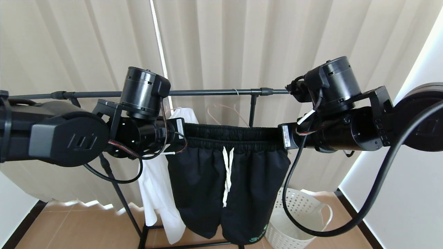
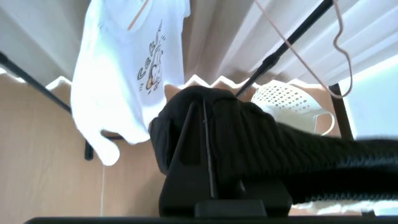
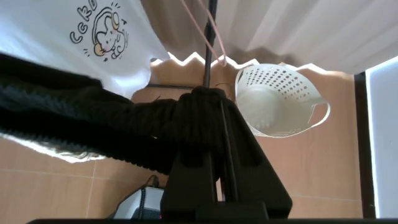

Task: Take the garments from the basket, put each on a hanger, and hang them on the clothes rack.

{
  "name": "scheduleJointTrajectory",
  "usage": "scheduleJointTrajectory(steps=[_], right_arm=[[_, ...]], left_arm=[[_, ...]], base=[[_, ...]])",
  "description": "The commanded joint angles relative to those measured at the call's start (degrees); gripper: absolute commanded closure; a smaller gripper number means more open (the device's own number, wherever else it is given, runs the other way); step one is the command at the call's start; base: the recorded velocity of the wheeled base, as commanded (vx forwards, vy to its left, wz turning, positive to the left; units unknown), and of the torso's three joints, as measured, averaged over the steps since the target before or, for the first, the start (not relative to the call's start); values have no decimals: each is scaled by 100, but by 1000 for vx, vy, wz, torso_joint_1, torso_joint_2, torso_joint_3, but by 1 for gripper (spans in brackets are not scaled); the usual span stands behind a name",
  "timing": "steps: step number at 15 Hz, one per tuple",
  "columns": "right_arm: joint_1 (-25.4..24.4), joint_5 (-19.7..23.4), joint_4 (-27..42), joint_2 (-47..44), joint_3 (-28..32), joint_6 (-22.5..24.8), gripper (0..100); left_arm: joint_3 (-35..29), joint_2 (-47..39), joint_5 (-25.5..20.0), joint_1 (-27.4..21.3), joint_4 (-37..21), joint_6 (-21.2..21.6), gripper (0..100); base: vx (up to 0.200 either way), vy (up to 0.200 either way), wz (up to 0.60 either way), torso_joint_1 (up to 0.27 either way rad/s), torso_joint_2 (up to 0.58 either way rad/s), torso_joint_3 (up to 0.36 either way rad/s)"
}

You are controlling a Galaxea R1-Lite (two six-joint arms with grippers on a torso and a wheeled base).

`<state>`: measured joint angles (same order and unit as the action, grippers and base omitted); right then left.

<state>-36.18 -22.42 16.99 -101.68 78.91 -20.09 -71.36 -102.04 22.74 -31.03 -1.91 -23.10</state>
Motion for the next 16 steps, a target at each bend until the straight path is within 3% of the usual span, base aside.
scheduleJointTrajectory(steps=[1,9,10,12,14,16], right_arm=[[-223,-17,6,166,-86,-48,100],[-231,-26,32,157,-385,102,100],[-223,-26,32,157,-394,102,0],[-205,-17,58,289,-614,392,0],[-205,97,6,491,-1106,989,0],[-223,423,-319,650,-1668,1552,0]], left_arm=[[-115,-247,-6,-35,68,-37,100],[-255,-238,-15,-149,279,-186,100],[-273,-238,-15,-149,306,-221,100],[-255,-238,-15,-176,596,-265,100],[-246,-229,-6,-185,604,-265,100],[-255,-229,3,-185,613,-265,100]], base=[[0,0,0,0,0,0],[0,0,0,0,0,0],[0,0,0,0,0,0],[0,0,0,0,0,0],[0,0,0,0,0,0],[0,0,0,0,0,0]])
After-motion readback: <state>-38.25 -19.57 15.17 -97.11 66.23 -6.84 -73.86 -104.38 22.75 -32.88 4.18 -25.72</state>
